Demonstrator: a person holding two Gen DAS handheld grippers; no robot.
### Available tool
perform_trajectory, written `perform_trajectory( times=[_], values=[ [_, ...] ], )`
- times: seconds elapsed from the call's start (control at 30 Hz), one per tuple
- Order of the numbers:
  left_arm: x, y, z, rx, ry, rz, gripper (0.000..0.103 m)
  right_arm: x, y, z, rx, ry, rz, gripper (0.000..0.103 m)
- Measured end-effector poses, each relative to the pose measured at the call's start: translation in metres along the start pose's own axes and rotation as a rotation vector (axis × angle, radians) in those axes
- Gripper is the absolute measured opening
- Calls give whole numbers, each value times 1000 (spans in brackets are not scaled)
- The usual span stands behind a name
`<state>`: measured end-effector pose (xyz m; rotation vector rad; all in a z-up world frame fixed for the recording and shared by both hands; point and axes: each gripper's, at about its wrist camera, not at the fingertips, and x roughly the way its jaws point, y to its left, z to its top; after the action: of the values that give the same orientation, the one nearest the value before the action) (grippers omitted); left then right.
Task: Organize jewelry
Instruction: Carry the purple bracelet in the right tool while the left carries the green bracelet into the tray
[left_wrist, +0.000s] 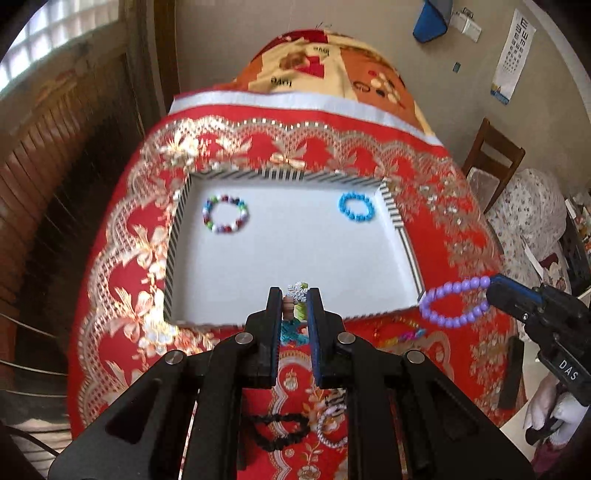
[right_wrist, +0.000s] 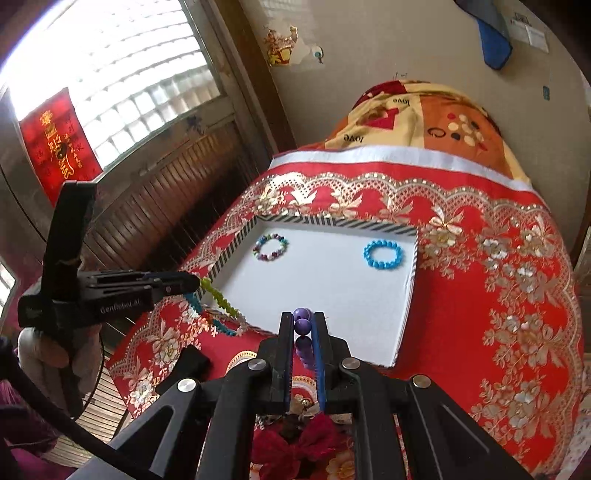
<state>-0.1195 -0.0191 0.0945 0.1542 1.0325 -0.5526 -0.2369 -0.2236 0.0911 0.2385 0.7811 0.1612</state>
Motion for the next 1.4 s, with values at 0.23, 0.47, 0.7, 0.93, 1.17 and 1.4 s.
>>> perform_trajectory(
  times=[0.23, 0.47, 0.7, 0.93, 1.17, 1.4],
  values=[
    [-2, -2, 13, 10, -27, 20, 12, -5, -3, 10, -8, -12, -9, 9],
    [6, 4, 18, 6, -20, 43, 12, 3, -6, 16, -8, -3, -14, 9],
    [17, 14, 22, -8, -13, 73, 12, 18, -8, 21, -6, 18, -18, 9],
    [32, 27, 27, -30, 7, 91, 12, 35, -11, 27, 1, 38, -18, 9],
    [49, 37, 32, -42, 37, 106, 12, 58, -18, 30, 11, 73, -18, 9],
    [65, 43, 37, -50, 60, 120, 12, 80, -26, 32, 30, 104, -16, 9]
  ],
)
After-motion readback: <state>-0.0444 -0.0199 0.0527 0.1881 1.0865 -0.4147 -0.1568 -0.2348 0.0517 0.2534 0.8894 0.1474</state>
